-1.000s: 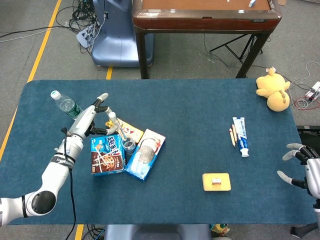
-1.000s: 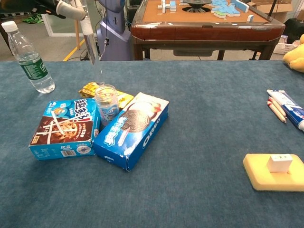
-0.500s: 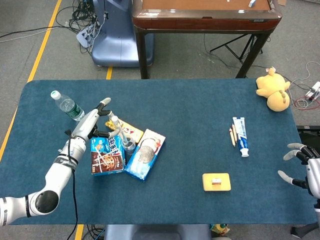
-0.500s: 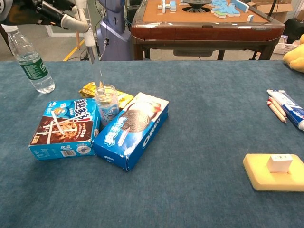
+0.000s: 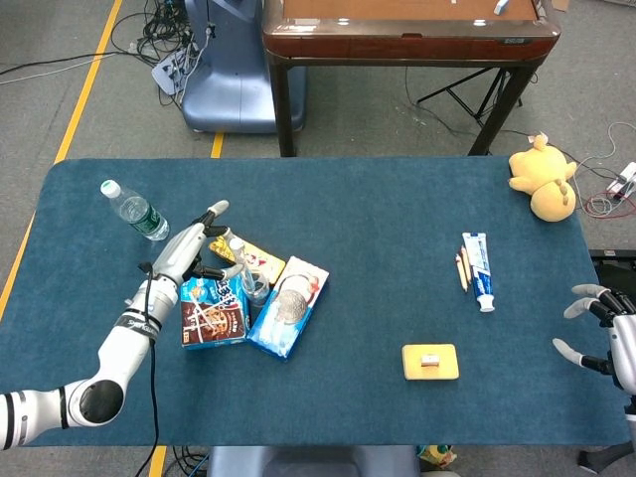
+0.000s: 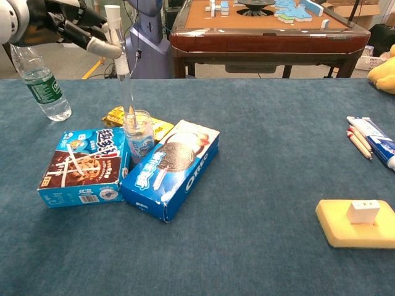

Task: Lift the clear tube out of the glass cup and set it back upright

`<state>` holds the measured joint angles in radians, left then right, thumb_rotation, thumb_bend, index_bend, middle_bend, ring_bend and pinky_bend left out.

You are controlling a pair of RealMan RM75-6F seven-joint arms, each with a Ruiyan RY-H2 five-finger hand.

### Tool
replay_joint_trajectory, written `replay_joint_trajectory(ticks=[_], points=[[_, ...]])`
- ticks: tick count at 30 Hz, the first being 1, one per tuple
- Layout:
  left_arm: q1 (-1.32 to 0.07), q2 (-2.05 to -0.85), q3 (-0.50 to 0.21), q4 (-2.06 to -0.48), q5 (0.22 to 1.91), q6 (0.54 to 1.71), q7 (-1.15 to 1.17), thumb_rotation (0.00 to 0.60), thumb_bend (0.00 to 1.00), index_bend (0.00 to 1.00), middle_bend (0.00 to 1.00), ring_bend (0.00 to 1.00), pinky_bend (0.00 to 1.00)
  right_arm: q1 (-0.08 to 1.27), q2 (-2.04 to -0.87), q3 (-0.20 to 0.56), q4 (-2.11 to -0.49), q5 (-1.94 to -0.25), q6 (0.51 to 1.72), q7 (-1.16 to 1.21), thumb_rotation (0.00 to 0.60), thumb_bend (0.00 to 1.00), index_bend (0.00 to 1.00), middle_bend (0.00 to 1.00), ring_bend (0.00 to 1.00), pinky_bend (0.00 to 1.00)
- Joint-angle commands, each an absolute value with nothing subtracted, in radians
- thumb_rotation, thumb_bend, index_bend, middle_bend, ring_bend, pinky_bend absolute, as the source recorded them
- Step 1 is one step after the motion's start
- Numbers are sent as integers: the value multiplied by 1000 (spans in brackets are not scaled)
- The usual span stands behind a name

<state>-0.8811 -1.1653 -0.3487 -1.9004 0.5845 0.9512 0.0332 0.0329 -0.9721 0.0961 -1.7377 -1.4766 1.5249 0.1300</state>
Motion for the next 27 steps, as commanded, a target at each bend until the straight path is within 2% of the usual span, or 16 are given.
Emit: replay_joint_trajectory(ticks=[1, 27], points=[[-881, -1188, -338, -1887, 599, 966, 43, 600, 282, 608, 0, 0, 0, 33, -972, 96, -1738, -1476, 1525, 131, 600, 10, 526, 321, 268, 502], [-875, -1312, -288, -1782, 658, 974, 99, 600, 282, 583, 0, 0, 0, 27, -966, 98, -1740, -1479, 1535, 140, 600, 11, 526, 321, 268, 502]])
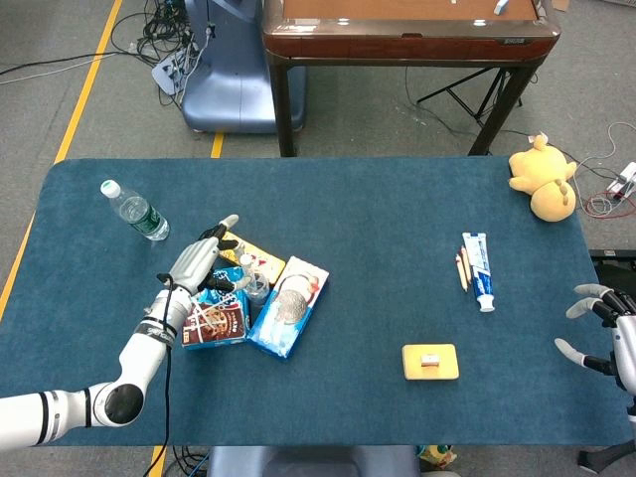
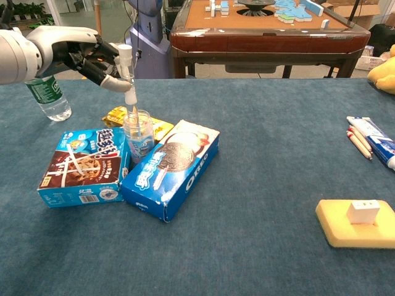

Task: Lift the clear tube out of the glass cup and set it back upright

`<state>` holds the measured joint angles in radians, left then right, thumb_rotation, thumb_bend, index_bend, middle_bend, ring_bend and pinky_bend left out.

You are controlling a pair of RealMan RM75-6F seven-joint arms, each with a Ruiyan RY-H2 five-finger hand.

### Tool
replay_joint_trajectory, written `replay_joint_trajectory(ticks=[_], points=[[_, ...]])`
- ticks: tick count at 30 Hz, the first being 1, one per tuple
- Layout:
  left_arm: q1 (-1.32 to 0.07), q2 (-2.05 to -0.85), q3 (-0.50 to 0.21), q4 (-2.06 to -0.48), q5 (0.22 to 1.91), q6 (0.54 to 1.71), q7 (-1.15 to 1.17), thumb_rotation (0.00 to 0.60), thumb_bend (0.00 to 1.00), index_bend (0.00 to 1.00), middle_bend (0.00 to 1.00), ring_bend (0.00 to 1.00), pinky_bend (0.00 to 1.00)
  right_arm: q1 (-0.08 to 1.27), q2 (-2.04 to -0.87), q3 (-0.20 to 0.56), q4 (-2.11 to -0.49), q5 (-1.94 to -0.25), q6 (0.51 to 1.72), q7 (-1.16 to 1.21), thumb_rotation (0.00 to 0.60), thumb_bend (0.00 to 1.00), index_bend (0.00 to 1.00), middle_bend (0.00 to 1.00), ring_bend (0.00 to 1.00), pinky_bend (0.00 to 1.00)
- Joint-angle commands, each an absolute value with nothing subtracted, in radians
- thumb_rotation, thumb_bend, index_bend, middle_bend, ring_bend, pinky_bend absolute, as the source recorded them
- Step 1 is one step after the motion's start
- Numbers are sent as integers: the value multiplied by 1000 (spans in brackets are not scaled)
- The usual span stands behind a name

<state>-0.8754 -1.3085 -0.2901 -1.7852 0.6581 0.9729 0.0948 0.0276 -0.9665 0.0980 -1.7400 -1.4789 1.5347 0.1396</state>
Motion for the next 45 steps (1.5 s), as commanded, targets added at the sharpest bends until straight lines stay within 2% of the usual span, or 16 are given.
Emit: replay_joint_trajectory(ticks=[1, 16, 24, 29, 45], points=[[-875, -1314, -287, -1781, 658, 973, 102, 600, 282, 582, 0, 0, 0, 27, -966, 98, -1740, -1478, 1535, 140, 600, 11, 526, 321, 268, 502], [-875, -1344, -279, -1758, 637, 952, 122, 600, 283, 549, 0, 0, 0, 28, -966, 99, -1739, -1476, 1532, 141, 600, 10, 526, 321, 268, 503], [-877, -1360, -279, -1746, 636, 946, 131, 600, 282, 450, 0, 0, 0, 26, -964, 100, -1739, -1475, 1534, 146, 600, 11, 526, 321, 268, 502], [-875, -1362, -277, -1746, 635, 944, 136, 600, 282, 426, 0, 0, 0, 25, -962, 101, -1738, -1474, 1536, 151, 600, 11, 526, 321, 268, 502], [-836, -1314, -269, -1792, 653, 986, 148, 600, 283, 368, 0, 0, 0, 26, -965, 98, -1739, -1479, 1533, 146, 600, 10, 526, 321, 268, 503]])
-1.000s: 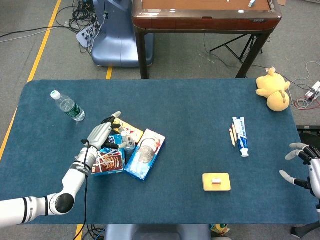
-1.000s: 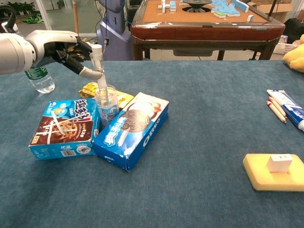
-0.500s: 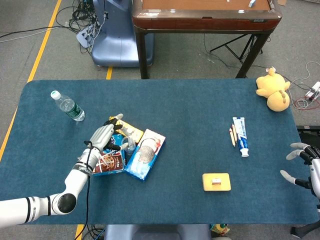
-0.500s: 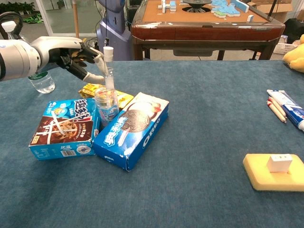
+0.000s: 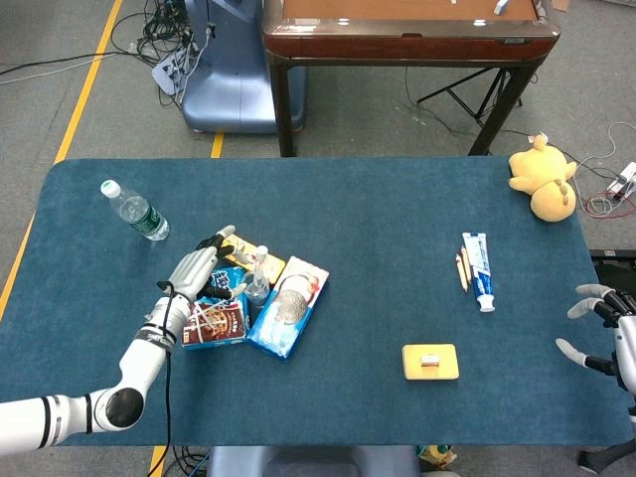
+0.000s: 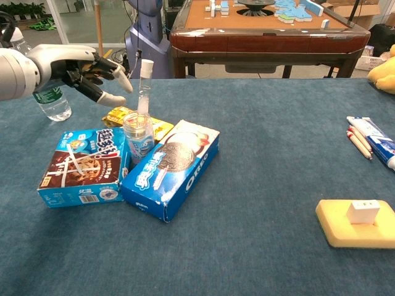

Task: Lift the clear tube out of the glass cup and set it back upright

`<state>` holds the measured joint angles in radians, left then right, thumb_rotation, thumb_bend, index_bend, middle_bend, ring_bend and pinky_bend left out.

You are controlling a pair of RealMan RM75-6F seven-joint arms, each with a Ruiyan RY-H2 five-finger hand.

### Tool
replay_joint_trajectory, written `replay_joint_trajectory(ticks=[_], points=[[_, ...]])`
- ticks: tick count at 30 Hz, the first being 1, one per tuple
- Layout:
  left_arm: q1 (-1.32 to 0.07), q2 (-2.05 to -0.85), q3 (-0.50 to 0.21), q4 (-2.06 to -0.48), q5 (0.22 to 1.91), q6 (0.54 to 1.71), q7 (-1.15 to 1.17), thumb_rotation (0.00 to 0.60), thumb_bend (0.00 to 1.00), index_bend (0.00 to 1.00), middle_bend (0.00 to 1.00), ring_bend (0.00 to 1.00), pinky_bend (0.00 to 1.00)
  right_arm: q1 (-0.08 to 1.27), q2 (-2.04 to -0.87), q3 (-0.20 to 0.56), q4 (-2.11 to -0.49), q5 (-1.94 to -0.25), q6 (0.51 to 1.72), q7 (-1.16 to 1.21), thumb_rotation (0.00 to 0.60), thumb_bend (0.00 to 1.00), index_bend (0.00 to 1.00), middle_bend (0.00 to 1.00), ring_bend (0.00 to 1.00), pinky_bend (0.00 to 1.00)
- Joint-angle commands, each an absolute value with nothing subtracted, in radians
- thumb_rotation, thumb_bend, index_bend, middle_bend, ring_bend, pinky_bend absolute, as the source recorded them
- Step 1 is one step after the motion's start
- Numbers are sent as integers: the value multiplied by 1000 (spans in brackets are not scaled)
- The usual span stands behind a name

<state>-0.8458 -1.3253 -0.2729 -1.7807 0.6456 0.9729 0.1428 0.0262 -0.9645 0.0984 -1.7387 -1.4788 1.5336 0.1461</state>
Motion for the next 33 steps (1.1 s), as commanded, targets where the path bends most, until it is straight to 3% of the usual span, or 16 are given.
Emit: replay_joint_trajectory(ticks=[1, 15, 21, 33], points=[[-828, -1303, -265, -1803, 661, 999, 153, 600, 282, 367, 0, 0, 0, 26, -965, 98, -1738, -1479, 1533, 145, 600, 10, 526, 321, 268, 502], [-658, -1110, -132, -1957, 845, 1214, 269, 600, 282, 346, 0, 0, 0, 33, -983, 92, -1738, -1477, 1519, 104, 600, 10, 526, 321, 268, 503], [-551, -1027, -12, -1978, 1021, 1292, 334, 600, 282, 345, 0, 0, 0, 41, -1001, 90, -1733, -1468, 1502, 67, 600, 11, 526, 321, 268, 503], [-337, -1019, 160, -1979, 1260, 1470, 477, 600, 283, 349, 0, 0, 0, 51, -1033, 82, -1729, -1465, 1486, -5, 600, 11, 526, 325, 268, 502]])
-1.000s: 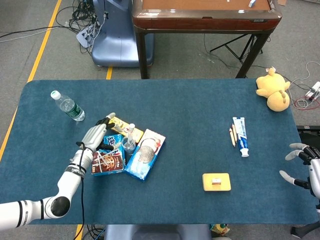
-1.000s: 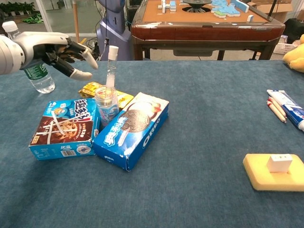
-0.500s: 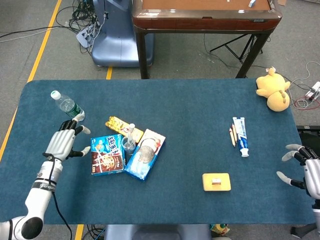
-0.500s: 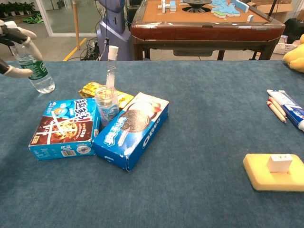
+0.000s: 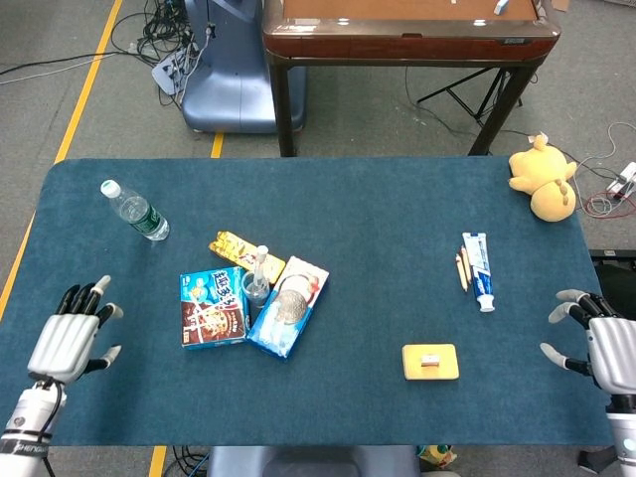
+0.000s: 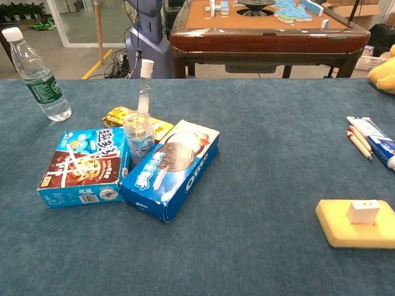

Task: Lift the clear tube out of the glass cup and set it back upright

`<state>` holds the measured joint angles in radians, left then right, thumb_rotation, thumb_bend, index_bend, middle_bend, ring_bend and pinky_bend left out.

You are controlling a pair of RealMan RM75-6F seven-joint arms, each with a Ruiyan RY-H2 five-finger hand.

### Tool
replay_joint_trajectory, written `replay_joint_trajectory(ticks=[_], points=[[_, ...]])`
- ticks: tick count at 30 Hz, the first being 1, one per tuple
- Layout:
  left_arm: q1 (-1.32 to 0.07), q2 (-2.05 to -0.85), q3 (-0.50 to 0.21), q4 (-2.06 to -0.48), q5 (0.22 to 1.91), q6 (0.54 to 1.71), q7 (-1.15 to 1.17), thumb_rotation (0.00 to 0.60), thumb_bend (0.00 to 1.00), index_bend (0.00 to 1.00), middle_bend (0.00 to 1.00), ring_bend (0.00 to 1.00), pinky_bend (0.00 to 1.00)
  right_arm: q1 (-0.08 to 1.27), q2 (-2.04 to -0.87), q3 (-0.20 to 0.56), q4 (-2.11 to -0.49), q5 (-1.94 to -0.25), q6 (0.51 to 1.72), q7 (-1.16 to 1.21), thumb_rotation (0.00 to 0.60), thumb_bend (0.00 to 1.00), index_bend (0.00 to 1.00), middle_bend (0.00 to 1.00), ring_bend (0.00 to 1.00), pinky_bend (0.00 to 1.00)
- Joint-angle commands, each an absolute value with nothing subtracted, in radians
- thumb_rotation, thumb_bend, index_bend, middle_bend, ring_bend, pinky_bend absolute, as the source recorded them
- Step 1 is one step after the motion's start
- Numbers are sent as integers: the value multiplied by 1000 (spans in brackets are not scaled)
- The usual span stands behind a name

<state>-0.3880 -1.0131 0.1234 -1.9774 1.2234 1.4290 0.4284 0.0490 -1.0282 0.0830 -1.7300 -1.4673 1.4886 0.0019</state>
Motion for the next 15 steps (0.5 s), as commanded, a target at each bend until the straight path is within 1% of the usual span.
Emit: replay_joint_trajectory(ticks=[1, 6, 10, 15], points=[[-318, -1024, 169, -1983, 1268, 1480, 480, 600, 282, 349, 0, 0, 0, 51, -1035, 82, -1728, -1463, 1486, -9, 600, 11, 526, 325, 268, 502], [-261, -1043, 180, -1970, 1324, 1510, 441, 600, 282, 353, 0, 0, 0, 55, -1042, 81, -1724, -1458, 1476, -19, 600, 10, 526, 325, 268, 502], [-243, -1043, 166, -1959, 1351, 1511, 413, 600, 282, 356, 0, 0, 0, 62, -1047, 79, -1719, -1453, 1460, -25, 600, 10, 526, 325, 268, 503], [-232, -1043, 149, -1953, 1347, 1491, 408, 600, 282, 357, 0, 0, 0, 69, -1052, 83, -1708, -1438, 1445, -26, 600, 10, 526, 325, 268, 502]])
